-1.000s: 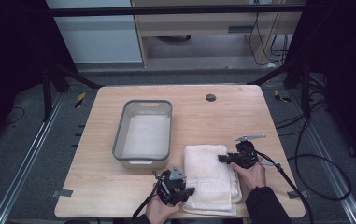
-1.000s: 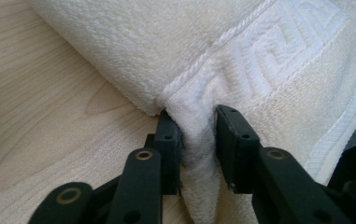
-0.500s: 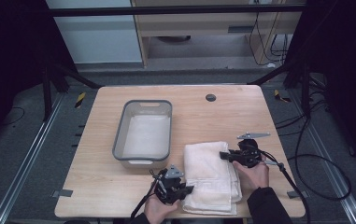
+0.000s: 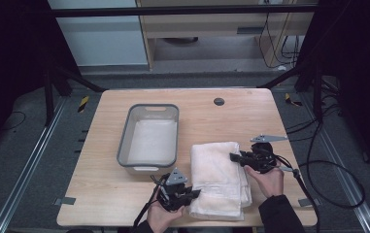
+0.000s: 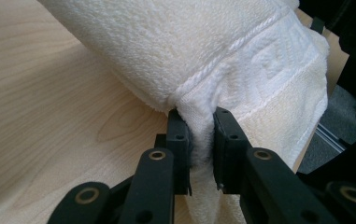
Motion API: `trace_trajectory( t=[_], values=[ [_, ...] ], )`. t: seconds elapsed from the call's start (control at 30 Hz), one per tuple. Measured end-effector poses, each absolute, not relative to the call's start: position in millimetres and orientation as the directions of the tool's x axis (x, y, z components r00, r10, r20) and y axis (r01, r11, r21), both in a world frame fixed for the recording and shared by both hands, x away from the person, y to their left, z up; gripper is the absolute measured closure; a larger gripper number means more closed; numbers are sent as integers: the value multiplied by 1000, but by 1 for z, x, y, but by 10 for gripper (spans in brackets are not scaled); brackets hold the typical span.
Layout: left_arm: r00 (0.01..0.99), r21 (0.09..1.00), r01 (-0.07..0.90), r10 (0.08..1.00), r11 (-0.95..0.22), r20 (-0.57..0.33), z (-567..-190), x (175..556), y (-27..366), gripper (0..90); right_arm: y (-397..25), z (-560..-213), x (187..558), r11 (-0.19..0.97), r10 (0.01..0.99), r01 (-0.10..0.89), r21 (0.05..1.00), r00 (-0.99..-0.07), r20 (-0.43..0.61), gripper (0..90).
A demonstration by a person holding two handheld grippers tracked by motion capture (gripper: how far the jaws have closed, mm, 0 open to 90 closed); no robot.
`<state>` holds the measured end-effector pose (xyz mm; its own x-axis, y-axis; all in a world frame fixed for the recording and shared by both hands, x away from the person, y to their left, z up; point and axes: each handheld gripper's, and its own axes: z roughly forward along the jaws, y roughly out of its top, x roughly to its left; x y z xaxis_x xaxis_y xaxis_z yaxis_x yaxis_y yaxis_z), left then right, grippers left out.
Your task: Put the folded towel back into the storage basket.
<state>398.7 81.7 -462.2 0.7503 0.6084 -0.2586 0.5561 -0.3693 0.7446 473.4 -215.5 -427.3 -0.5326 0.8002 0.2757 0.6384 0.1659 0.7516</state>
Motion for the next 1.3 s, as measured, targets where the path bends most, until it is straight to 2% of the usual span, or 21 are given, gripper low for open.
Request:
trace_trajectory(
  t=[1.3],
  values=[
    [760,841,456,620,-292,-197,-407,407,103,785,-202,-368,475,112,803,517,848,-550,229,695]
  ],
)
